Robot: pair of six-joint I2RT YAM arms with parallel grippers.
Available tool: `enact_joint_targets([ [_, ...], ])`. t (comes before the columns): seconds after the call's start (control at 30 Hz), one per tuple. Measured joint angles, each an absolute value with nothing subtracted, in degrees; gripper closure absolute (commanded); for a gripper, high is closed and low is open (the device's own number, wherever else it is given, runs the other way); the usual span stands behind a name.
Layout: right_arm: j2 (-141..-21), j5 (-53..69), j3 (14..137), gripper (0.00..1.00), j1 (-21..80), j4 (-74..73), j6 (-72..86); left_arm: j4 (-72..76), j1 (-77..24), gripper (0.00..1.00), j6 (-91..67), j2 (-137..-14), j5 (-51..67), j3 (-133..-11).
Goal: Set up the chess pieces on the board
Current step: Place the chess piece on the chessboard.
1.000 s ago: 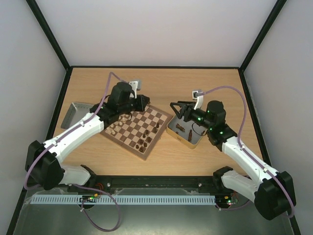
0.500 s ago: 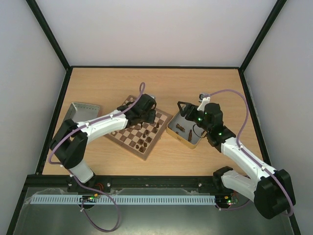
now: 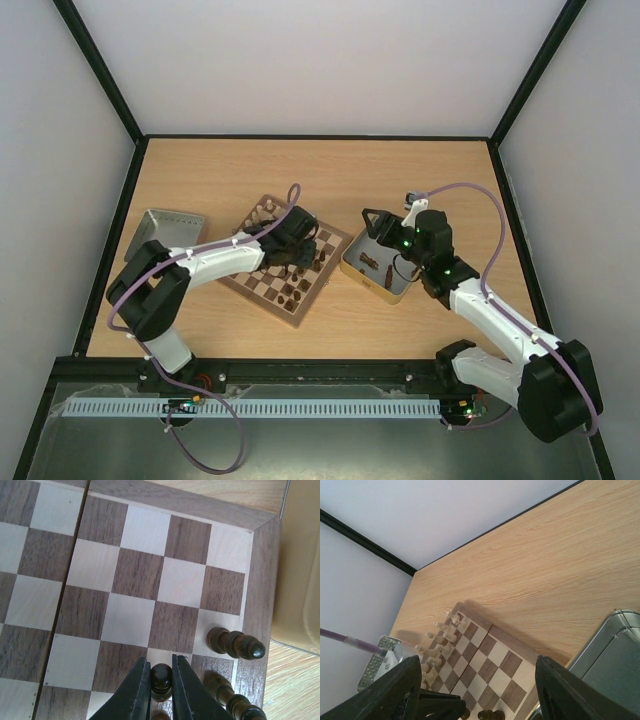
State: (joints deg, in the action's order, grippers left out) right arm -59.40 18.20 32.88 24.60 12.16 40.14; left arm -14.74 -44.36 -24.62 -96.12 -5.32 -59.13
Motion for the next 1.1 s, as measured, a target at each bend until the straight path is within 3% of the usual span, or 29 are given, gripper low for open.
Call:
enact_joint_targets([
  [1.1, -60.0, 18.3, 32.9, 0.38, 24.6, 12.1, 40.4, -10.0, -44.4, 0.82, -25.1, -98.3, -3.6, -57.0],
])
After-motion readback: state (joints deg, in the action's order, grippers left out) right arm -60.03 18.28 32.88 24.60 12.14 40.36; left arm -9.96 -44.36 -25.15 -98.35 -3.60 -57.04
